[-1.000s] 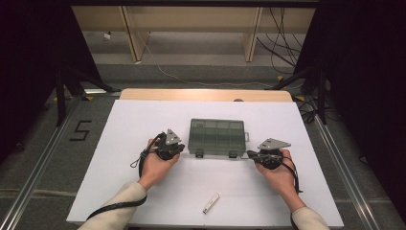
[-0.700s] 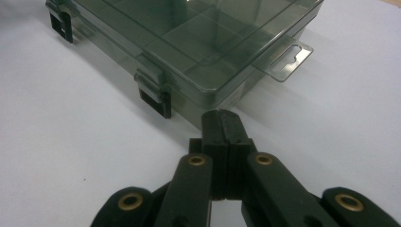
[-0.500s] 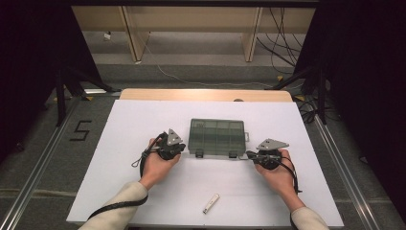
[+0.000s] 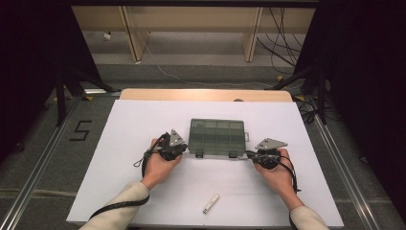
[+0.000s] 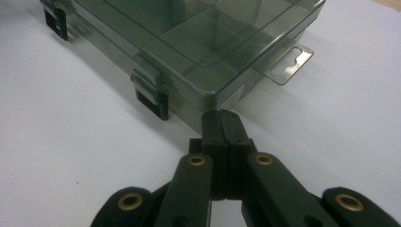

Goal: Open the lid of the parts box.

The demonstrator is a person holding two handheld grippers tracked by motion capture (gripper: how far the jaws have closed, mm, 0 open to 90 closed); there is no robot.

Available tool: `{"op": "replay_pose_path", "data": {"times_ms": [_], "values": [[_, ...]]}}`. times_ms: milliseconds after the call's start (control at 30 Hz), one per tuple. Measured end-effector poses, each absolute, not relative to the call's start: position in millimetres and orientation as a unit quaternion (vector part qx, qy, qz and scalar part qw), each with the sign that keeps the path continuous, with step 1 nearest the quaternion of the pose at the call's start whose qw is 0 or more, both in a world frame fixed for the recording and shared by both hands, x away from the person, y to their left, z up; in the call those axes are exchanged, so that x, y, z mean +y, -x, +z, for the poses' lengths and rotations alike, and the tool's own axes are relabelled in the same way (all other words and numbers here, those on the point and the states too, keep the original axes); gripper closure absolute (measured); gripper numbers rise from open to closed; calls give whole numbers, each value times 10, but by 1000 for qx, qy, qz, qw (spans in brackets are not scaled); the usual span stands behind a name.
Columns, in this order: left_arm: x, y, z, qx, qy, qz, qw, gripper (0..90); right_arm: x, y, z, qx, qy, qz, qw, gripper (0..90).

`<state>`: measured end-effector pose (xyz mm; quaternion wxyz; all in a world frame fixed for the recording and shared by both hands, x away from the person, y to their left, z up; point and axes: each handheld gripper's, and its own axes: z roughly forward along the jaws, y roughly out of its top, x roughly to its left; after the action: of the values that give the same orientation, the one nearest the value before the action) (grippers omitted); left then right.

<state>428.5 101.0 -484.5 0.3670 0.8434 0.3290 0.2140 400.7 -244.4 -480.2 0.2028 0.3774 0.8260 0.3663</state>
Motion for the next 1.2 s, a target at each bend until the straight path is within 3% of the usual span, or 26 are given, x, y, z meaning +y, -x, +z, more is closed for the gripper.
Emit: {"op": "replay_pose_path", "data": {"times_ms": [1200], "values": [[1032,-4271,-4783,324,-844,215,370,896,-2433,-3977,-4741,819,-362,391,212,900]]}}
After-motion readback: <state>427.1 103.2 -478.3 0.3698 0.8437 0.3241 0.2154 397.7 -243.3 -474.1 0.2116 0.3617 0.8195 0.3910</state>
